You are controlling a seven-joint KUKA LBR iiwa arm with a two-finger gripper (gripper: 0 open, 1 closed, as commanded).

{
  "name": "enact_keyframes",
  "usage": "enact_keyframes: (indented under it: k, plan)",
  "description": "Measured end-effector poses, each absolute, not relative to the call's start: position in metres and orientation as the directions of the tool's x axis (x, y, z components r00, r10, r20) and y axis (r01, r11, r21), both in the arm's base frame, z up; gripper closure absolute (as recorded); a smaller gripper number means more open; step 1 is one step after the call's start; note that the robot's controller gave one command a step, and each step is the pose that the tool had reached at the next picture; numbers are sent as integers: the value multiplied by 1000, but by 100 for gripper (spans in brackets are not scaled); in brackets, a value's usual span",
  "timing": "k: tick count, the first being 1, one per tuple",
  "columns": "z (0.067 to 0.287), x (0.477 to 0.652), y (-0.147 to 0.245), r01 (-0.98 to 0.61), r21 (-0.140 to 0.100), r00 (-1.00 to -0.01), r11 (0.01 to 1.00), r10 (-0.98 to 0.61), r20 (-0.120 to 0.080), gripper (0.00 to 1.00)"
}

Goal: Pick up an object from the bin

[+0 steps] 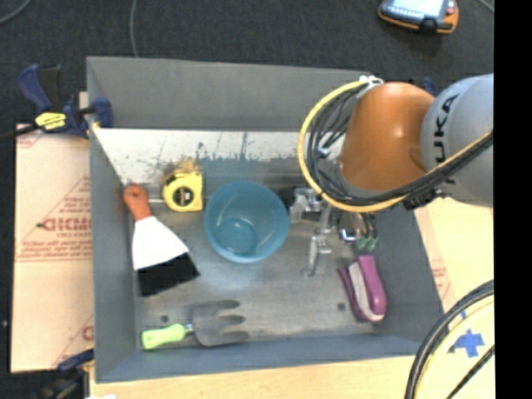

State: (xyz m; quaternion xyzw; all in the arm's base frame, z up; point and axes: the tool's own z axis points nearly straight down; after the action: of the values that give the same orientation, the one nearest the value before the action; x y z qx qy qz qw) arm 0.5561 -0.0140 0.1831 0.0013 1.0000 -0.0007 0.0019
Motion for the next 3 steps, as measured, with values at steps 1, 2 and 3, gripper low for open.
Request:
enact_keyframes:
  k: [1,2,3]
  plan:
    - [183,556,-14,3,-1,-1000,1000,3,-4,0]
    - [118,560,1,38,0,-999,999,38,-2,0]
    - [130,564,5,66,-1,-998,998,66,-1,0]
